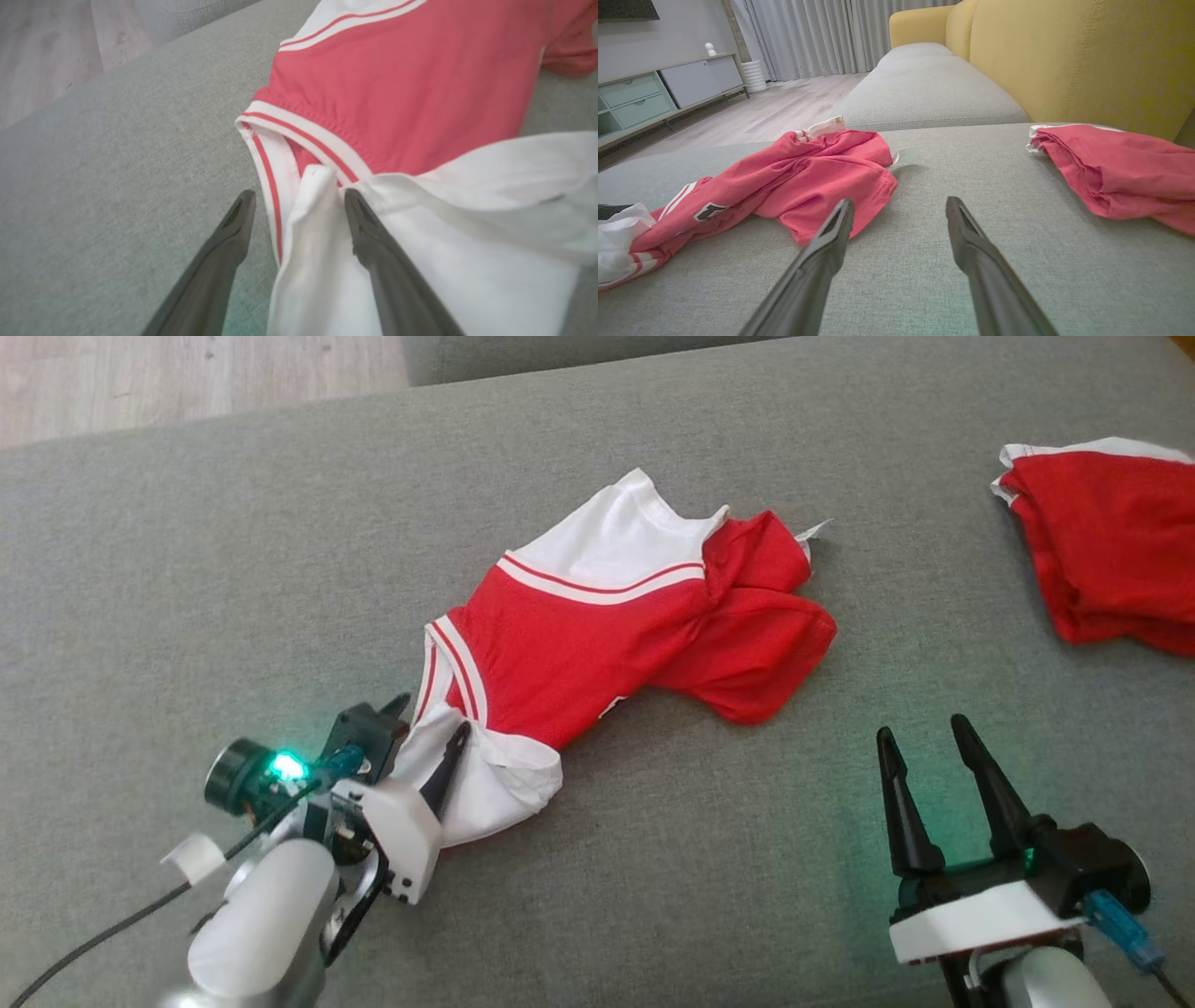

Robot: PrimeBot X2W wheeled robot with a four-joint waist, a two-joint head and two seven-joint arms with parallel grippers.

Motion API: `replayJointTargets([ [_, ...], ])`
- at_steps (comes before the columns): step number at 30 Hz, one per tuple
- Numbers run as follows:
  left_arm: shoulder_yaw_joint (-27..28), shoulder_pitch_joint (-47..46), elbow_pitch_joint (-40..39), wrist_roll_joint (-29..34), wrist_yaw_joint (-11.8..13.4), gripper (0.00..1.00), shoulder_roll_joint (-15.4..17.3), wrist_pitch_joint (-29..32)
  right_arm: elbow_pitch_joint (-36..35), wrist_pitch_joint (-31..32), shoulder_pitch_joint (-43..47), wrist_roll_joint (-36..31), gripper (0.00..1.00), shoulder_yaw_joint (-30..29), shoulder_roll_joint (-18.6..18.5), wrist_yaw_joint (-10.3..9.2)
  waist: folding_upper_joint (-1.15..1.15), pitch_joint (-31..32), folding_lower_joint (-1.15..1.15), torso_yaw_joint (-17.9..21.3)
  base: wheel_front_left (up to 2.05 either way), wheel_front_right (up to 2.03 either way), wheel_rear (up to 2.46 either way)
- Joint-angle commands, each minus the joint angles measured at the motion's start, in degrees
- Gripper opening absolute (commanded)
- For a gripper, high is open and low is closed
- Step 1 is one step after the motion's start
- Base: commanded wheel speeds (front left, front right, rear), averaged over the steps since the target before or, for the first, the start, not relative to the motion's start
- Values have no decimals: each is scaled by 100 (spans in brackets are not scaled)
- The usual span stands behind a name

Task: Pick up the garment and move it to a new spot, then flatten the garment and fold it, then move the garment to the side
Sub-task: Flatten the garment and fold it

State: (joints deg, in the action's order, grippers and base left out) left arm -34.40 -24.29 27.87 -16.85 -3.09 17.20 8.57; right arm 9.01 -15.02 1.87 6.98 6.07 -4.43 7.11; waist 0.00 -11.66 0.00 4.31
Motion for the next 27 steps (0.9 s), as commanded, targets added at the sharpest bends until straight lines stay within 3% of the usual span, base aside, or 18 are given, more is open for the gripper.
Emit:
replayJointTargets([
  [1, 160, -310, -128, 90, -2, 100, 172, -79, -155, 2, -166, 14, 100, 130, -51, 37, 0, -9, 0, 12, 0, 0, 0],
  [10, -3, -415, 28, 264, 66, 98, 194, -213, -124, 2, -161, 27, 100, 123, -17, 37, 0, 19, 0, 61, 0, 0, 0],
  [13, -8, -400, 56, 243, 93, 69, 196, -219, -119, 2, -151, 34, 100, 129, -4, 37, 0, 53, 0, 70, 0, 0, 0],
  [15, -17, -387, 43, 242, 123, 58, 194, -236, -114, 2, -138, 32, 100, 127, 3, 37, 0, 77, 0, 68, 0, 0, 0],
  [17, -9, -349, 23, 186, 130, 38, 175, -215, -116, 2, -123, 33, 100, 119, 6, 37, 0, 98, 0, 61, 0, 0, 0],
  [18, -5, -334, 11, 170, 143, 5, 176, -206, -119, 2, -115, 34, 100, 112, 5, 37, 0, 105, 0, 55, 0, 0, 0],
  [19, -10, -313, 5, 162, 153, 0, 185, -181, -121, 2, -110, 36, 100, 104, 1, 37, 0, 114, 0, 48, 0, 0, 0],
  [27, 169, -81, -326, -41, 333, 0, 234, -325, -117, 2, -47, 46, 100, 20, 4, 37, 0, 214, 0, -71, 0, 0, 0],
])
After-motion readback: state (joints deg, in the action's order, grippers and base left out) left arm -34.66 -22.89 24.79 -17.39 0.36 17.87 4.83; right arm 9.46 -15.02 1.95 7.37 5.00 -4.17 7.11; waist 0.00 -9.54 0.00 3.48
